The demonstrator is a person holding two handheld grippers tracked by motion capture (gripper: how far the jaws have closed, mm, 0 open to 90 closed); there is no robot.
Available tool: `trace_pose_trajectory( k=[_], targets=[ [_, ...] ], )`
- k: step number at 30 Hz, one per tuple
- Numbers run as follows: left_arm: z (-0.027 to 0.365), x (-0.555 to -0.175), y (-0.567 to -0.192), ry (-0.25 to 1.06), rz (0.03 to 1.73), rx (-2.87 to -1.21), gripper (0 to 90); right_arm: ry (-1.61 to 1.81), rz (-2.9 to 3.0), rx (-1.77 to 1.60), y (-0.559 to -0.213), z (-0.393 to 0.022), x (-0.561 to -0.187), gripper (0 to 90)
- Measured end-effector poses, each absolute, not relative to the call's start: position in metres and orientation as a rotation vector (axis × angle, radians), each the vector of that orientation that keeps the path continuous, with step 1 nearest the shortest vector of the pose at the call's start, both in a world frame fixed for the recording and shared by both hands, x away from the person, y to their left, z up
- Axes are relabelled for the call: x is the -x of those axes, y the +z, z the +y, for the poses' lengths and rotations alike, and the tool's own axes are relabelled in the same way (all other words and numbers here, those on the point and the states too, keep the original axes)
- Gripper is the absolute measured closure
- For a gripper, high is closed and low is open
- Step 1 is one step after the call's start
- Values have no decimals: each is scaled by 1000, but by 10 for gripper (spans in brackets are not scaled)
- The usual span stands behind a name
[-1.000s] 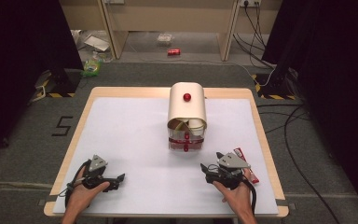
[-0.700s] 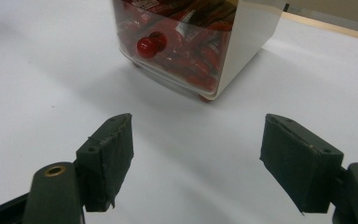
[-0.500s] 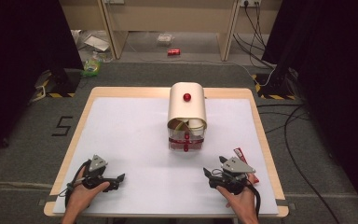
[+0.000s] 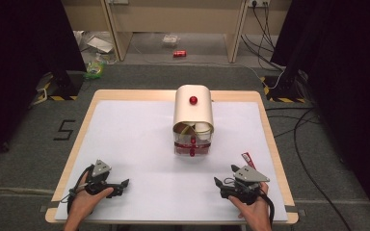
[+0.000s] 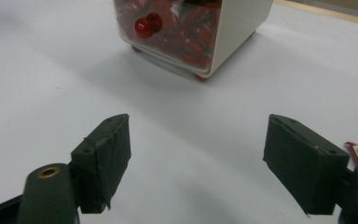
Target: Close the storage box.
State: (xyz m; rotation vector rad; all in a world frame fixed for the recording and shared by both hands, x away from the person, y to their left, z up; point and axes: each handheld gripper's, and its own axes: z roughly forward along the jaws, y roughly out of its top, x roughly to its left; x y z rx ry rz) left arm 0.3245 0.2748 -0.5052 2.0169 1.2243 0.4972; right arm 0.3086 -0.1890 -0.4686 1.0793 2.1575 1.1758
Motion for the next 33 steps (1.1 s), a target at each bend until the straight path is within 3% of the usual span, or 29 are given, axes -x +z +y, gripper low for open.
trace_pose_trajectory(
  k=[33],
  targets=[
    [275, -324, -505, 498, 1224, -2017, 59, 1132, 2205, -1125, -475, -210, -288, 207]
  ],
)
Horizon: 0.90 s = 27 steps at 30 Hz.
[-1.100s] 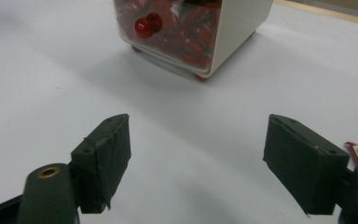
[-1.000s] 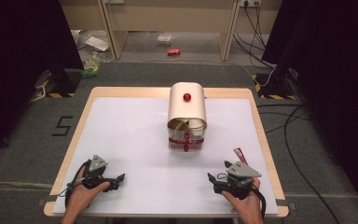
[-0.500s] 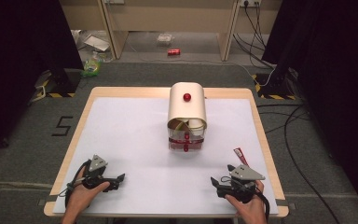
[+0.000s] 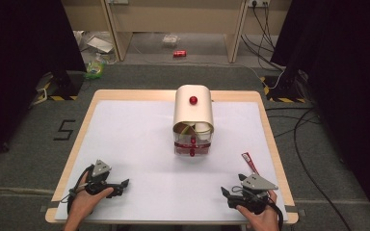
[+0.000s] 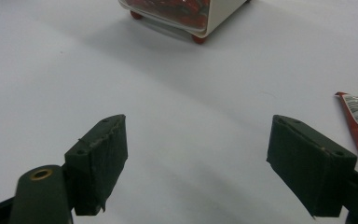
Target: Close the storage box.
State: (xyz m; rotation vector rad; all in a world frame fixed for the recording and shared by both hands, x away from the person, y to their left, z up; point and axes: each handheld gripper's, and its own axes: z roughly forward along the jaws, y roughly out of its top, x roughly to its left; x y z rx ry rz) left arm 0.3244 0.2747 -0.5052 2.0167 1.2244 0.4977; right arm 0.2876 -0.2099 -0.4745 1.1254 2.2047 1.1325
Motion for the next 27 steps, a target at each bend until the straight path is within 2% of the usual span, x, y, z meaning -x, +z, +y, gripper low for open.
trace_pose_trajectory(
  k=[27],
  targets=[
    [275, -324, -505, 499, 1224, -2018, 59, 1090, 2220, -1139, -477, -226, -272, 210]
  ],
)
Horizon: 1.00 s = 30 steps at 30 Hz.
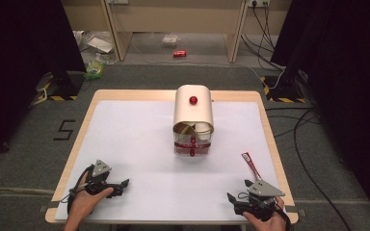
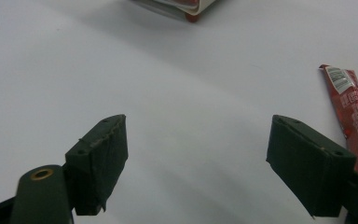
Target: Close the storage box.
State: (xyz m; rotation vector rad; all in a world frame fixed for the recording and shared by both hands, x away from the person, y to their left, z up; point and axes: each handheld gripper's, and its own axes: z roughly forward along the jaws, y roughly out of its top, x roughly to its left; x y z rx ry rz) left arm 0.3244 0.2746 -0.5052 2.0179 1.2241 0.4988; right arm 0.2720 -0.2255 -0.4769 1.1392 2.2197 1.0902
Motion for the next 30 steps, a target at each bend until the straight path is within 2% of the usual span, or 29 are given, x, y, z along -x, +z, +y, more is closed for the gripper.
trace_pose_trajectory(
  k=[30],
  targets=[
    [274, -324, -505, 500, 1224, -2018, 59, 961, 2351, -1166, -491, -242, -262, 208]
  ],
)
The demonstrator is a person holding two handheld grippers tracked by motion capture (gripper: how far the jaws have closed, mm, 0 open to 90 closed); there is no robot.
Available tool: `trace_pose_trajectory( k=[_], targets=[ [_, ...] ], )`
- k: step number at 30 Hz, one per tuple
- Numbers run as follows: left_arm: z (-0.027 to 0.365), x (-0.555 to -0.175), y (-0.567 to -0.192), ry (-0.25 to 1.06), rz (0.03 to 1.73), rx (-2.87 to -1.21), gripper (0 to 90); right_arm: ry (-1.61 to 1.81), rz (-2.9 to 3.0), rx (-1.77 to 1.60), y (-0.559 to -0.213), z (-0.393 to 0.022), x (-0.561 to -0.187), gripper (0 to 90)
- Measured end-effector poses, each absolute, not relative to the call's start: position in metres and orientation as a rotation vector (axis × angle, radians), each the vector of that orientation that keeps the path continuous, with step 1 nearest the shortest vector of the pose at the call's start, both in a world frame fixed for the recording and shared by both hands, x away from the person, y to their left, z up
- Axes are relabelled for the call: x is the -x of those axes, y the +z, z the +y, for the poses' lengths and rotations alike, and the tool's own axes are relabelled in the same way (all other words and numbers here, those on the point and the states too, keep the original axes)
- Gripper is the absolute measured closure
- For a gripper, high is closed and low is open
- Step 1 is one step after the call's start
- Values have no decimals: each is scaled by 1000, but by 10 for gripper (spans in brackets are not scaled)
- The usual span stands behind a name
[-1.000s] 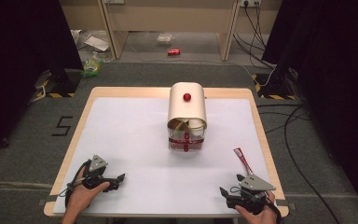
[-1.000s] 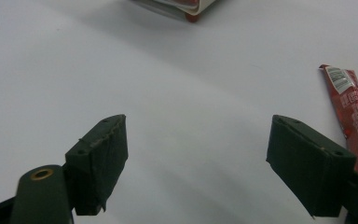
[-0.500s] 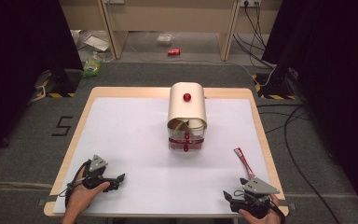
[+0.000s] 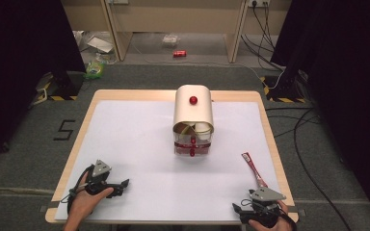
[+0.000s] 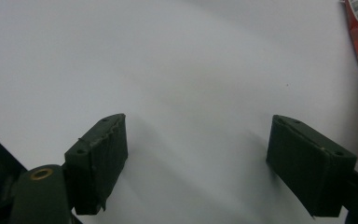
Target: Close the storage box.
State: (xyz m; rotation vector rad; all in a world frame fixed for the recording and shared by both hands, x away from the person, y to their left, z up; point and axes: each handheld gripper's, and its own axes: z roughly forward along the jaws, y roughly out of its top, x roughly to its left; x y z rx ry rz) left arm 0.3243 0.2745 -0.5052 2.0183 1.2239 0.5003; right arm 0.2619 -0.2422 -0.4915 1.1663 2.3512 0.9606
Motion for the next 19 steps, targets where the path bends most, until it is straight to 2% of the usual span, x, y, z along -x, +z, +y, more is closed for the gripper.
trace_pose_trajectory(
  k=[19],
  targets=[
    [275, -324, -505, 500, 1224, -2019, 58, 1004, 2335, -1137, -496, -247, -259, 196]
  ],
)
